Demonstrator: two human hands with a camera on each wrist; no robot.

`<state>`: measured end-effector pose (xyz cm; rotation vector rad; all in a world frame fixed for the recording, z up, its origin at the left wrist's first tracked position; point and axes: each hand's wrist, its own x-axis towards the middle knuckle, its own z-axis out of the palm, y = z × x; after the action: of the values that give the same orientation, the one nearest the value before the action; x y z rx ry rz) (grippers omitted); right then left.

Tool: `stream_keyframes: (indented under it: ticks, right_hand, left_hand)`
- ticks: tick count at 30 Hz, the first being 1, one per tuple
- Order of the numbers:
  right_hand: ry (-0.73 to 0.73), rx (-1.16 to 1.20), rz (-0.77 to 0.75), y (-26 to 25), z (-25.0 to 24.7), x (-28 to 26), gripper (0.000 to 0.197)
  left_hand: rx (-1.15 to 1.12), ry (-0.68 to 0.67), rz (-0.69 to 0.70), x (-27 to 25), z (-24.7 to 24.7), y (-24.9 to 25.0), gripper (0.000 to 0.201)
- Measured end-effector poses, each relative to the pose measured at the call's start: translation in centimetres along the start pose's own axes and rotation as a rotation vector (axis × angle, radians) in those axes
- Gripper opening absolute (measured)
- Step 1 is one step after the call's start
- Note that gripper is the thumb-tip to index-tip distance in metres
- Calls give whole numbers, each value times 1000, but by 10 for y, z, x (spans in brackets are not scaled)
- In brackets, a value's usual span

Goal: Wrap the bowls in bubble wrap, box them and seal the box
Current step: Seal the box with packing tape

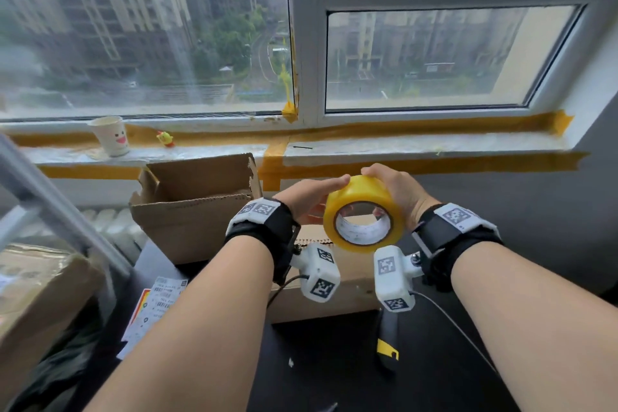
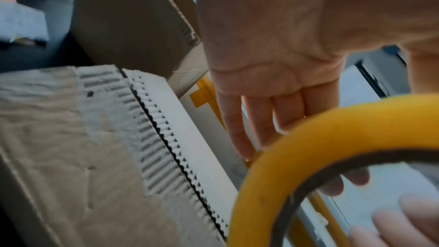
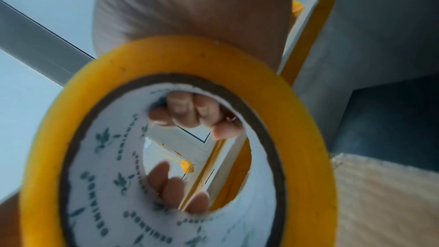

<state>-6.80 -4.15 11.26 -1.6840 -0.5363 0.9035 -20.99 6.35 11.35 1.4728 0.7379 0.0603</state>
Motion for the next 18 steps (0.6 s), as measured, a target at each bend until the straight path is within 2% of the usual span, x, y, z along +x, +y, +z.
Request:
stream_keyframes:
  ticks: [3, 8, 10, 14, 18]
  right_hand:
    - [-59, 113, 38, 0, 7, 2, 23]
    - [-228, 299, 39, -4, 17, 0, 53]
    - [-287, 330, 23, -6, 20, 1, 63]
    - [-324, 375, -1, -8, 24, 3, 67]
    - [-252, 299, 11, -12, 32, 5, 61]
  left_hand:
    - [-99, -41, 14, -8, -12, -3, 40]
    - [-214, -84, 51, -18, -31, -5, 29]
    - [-242, -111, 70, -20, -38, -5, 31]
    - [-274, -164, 70, -21, -50, -9, 37]
    - [-322, -149, 82, -22, -56, -1, 37]
